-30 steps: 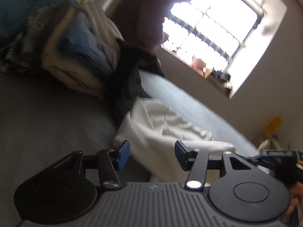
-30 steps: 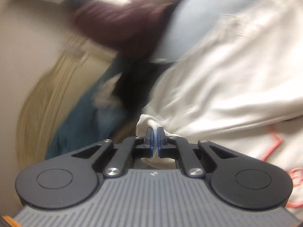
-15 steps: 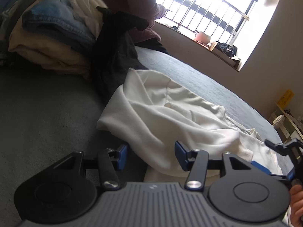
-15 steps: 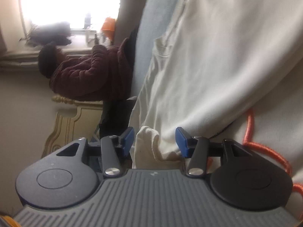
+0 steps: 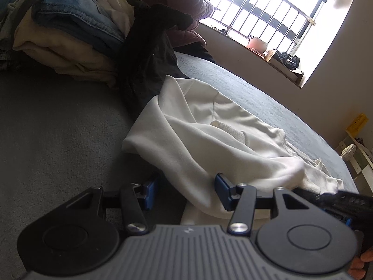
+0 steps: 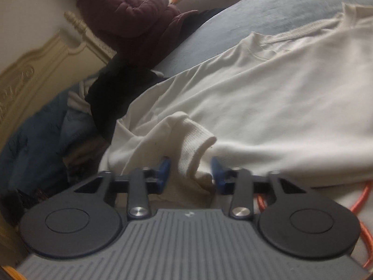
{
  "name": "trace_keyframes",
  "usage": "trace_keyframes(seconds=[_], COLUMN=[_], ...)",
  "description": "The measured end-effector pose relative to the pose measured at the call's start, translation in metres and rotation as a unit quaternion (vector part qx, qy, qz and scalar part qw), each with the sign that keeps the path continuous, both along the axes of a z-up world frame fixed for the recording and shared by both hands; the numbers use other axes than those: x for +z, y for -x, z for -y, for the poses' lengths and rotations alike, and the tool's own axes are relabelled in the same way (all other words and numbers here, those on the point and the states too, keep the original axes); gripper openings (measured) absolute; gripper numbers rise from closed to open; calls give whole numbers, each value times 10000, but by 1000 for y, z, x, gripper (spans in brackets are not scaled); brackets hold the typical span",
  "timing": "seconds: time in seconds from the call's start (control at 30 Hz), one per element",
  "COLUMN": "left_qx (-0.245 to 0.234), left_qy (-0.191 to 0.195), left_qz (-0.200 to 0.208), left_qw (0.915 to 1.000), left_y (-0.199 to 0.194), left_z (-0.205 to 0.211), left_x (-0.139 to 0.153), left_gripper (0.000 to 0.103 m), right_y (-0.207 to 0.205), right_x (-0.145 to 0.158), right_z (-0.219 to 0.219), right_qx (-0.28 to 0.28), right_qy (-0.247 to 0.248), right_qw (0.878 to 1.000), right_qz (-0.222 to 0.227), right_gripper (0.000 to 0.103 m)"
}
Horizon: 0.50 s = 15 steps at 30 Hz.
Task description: Fold clothes
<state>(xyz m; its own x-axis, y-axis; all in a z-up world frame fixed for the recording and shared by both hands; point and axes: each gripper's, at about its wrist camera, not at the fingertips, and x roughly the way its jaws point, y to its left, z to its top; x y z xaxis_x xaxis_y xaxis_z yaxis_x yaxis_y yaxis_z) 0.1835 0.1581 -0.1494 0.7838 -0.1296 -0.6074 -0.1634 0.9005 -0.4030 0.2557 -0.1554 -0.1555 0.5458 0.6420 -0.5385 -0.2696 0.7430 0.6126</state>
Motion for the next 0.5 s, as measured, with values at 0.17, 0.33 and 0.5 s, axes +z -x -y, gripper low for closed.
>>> trace_keyframes(seconds=[0.17, 0.33, 0.5], left_qx=[62, -4, -142], left_qy=[126, 179, 120], left_qz=[164, 405, 339], left_qw=[9998, 9990, 9993], left_y=[7, 13, 9], left_z=[-3, -5, 3], left_x=[11, 25, 28], left_gripper=[52, 53, 53], right_y=[5, 0, -10], right_x=[35, 95, 148], right_z=[13, 49, 105], right_qx=[-187, -581, -1160], right_qy=[-110, -251, -43], right_qw=[9993, 9949, 9865], right_qz=[303, 787, 1153], right_gripper=[6, 5, 5])
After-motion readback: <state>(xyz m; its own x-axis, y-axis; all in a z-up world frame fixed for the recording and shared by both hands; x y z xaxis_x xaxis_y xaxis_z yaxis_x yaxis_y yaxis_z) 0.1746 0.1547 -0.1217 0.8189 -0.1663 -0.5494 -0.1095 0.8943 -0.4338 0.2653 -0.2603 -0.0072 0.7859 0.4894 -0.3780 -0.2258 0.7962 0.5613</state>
